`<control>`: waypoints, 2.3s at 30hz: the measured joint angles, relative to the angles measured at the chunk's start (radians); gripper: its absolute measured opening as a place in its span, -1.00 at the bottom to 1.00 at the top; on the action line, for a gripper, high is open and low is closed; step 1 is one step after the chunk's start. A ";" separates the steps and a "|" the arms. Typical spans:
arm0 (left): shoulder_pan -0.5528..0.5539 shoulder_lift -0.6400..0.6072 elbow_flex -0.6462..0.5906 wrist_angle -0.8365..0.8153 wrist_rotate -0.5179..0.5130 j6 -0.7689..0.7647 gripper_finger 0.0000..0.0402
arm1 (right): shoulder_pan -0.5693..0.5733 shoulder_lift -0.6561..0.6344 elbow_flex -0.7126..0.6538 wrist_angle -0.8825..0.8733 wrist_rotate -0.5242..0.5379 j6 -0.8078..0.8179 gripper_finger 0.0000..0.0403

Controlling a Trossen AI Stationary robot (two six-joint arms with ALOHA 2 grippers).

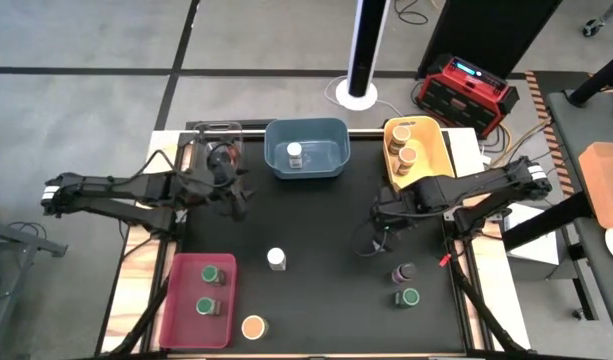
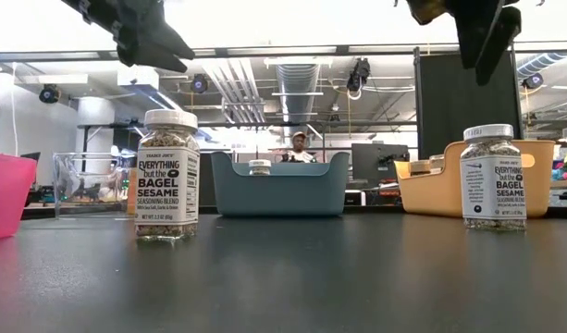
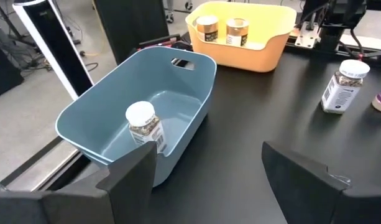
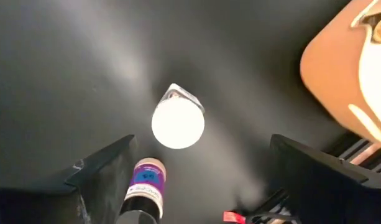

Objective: Sort spices by type
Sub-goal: Put the right white seasoning bottle into the blue bin

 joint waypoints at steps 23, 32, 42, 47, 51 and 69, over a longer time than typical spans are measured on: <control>0.001 0.005 -0.002 -0.001 0.000 0.028 0.37 | 0.000 0.068 -0.167 0.170 -0.040 0.072 0.79; 0.001 0.005 -0.002 -0.001 0.000 0.028 0.37 | 0.000 0.068 -0.292 0.319 -0.085 0.071 0.79; 0.001 0.005 -0.003 -0.001 0.000 0.028 0.37 | -0.001 0.068 -0.358 0.402 -0.045 0.096 0.79; 0.001 0.017 -0.003 -0.001 0.000 0.028 0.37 | -0.001 0.068 -0.364 0.452 -0.036 0.122 0.78; 0.001 0.031 -0.003 -0.001 0.000 0.028 0.37 | -0.001 0.068 -0.365 0.441 -0.036 0.179 0.66; 0.001 0.056 -0.003 -0.001 -0.026 0.024 0.37 | -0.001 0.067 -0.363 0.433 -0.032 0.201 -0.01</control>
